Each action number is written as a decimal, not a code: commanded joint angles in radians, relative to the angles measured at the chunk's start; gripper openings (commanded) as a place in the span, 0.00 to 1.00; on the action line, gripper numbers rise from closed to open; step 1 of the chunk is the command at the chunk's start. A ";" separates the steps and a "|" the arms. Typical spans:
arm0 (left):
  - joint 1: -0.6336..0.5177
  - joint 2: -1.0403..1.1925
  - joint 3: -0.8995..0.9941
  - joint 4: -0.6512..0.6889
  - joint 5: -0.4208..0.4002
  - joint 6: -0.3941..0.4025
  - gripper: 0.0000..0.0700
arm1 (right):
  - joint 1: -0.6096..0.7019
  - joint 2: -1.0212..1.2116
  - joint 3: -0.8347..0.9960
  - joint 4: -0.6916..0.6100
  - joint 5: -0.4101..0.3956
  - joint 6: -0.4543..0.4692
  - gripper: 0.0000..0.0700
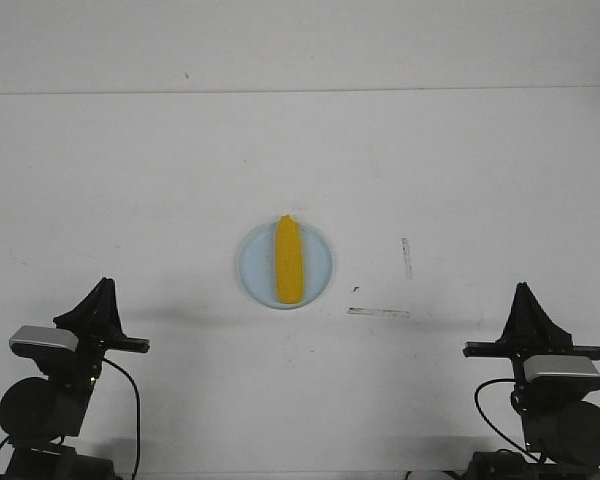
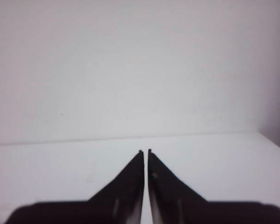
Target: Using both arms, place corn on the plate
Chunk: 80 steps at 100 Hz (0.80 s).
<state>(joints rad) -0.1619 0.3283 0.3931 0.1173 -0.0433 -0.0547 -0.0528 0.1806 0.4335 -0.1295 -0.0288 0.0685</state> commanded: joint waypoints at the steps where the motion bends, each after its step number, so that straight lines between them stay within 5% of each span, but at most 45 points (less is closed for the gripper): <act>1: -0.002 0.002 0.011 0.012 0.001 -0.003 0.00 | 0.001 -0.004 -0.001 0.009 0.003 0.013 0.02; 80: 0.042 -0.008 -0.017 0.047 -0.008 -0.003 0.00 | 0.001 -0.004 -0.001 0.024 0.003 0.013 0.02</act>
<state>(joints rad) -0.1322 0.3210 0.3893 0.1287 -0.0483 -0.0547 -0.0528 0.1780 0.4328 -0.1184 -0.0284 0.0685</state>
